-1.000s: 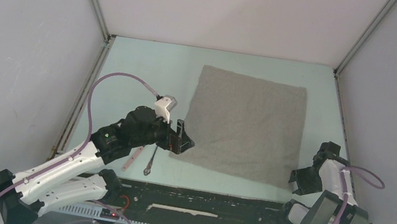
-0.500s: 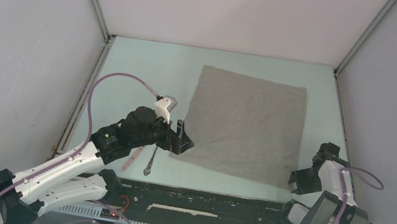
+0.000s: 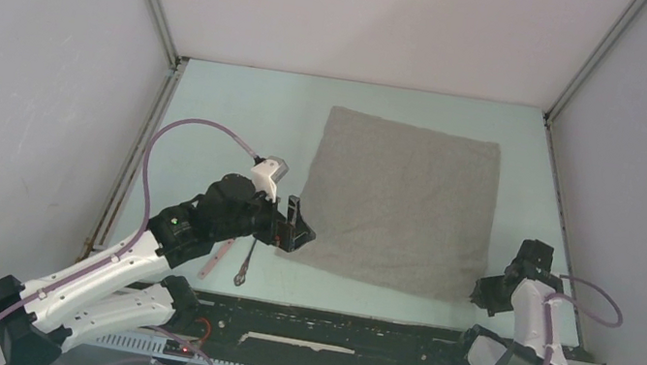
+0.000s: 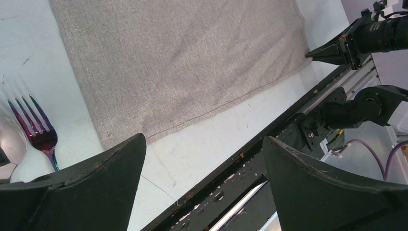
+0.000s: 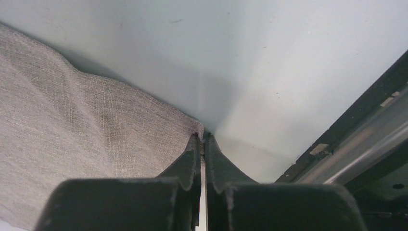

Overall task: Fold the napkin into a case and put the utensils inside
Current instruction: Pick up the flattened napkin from the center of the board.

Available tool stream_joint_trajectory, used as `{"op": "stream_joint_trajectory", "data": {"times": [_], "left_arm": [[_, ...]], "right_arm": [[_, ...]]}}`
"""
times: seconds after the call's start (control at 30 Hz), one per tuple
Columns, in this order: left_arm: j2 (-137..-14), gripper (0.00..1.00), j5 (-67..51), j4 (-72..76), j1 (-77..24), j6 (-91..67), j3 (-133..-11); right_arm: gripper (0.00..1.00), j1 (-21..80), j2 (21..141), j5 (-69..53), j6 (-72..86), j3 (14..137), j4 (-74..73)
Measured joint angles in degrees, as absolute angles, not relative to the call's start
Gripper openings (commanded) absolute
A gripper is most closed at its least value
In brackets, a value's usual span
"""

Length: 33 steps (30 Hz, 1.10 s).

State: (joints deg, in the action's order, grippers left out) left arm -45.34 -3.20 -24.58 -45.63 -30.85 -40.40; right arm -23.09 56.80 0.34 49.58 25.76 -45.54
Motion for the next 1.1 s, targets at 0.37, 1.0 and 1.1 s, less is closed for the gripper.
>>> {"op": "stream_joint_trajectory", "data": {"times": [0.37, 1.0, 1.1], "left_arm": [[-47.03, 1.00, -1.67, -26.74, -44.10, -35.64, -40.40], [-85.58, 0.72, 12.08, -47.51, -42.57, -69.84, -52.34], [-87.66, 0.64, 12.88, -48.90, -42.57, -74.06, -53.49]], "right_arm": [[0.00, -17.08, 51.48, 4.38, 52.27, 25.82, -50.96], [0.00, 3.73, 57.78, 15.22, 62.00, 29.23, -54.83], [0.00, 4.64, 59.22, 15.29, 62.43, 29.23, -54.65]]}}
